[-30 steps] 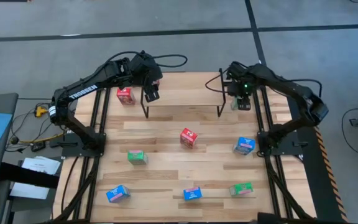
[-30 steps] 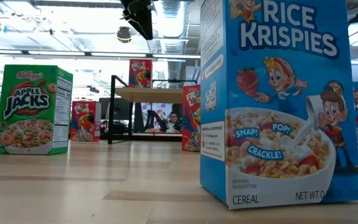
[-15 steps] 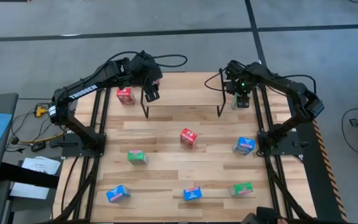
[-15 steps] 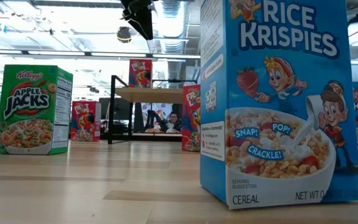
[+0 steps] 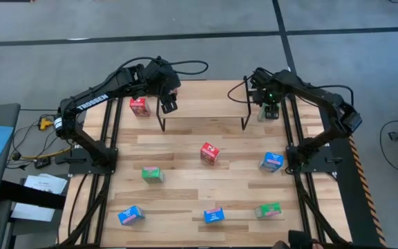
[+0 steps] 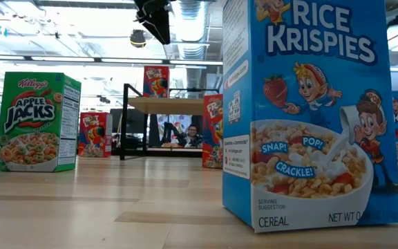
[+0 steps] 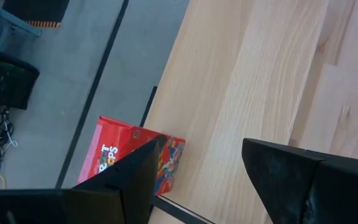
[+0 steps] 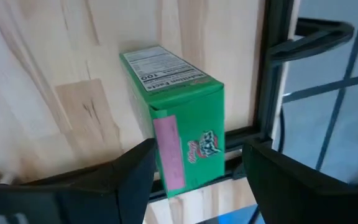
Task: Stack cereal on shelf
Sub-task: Put the top right green cereal box on the shelf
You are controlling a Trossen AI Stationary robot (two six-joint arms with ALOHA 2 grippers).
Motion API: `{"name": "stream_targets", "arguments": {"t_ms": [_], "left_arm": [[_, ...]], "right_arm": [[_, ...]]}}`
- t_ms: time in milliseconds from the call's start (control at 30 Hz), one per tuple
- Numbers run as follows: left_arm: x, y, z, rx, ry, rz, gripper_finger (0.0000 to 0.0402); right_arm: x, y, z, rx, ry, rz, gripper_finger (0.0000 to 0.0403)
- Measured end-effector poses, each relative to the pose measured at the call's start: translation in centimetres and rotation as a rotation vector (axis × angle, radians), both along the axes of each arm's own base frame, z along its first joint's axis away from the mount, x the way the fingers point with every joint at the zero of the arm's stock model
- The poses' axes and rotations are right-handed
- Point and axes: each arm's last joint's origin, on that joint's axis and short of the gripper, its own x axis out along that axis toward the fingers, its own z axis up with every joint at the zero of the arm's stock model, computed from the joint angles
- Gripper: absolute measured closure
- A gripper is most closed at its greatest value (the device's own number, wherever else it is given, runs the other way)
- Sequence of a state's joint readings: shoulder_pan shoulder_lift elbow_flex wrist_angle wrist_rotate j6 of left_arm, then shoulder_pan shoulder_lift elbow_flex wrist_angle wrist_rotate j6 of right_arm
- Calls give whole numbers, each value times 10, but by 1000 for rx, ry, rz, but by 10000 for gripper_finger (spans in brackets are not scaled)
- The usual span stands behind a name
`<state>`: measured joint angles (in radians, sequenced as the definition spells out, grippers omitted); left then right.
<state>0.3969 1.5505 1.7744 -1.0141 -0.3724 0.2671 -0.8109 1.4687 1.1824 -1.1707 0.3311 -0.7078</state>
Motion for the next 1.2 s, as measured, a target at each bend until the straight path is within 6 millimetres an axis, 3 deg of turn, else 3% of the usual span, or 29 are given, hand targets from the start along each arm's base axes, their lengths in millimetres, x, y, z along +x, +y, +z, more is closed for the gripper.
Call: {"name": "stream_targets", "arguments": {"t_ms": [433,1200], "left_arm": [[0,0,0,3,3,-7,177],[-3,5,-1,5,21,1,177]], "right_arm": [[-10,2,0,131,-50,-34,137],[-14,-3,0,159,-91,-29,137]]}}
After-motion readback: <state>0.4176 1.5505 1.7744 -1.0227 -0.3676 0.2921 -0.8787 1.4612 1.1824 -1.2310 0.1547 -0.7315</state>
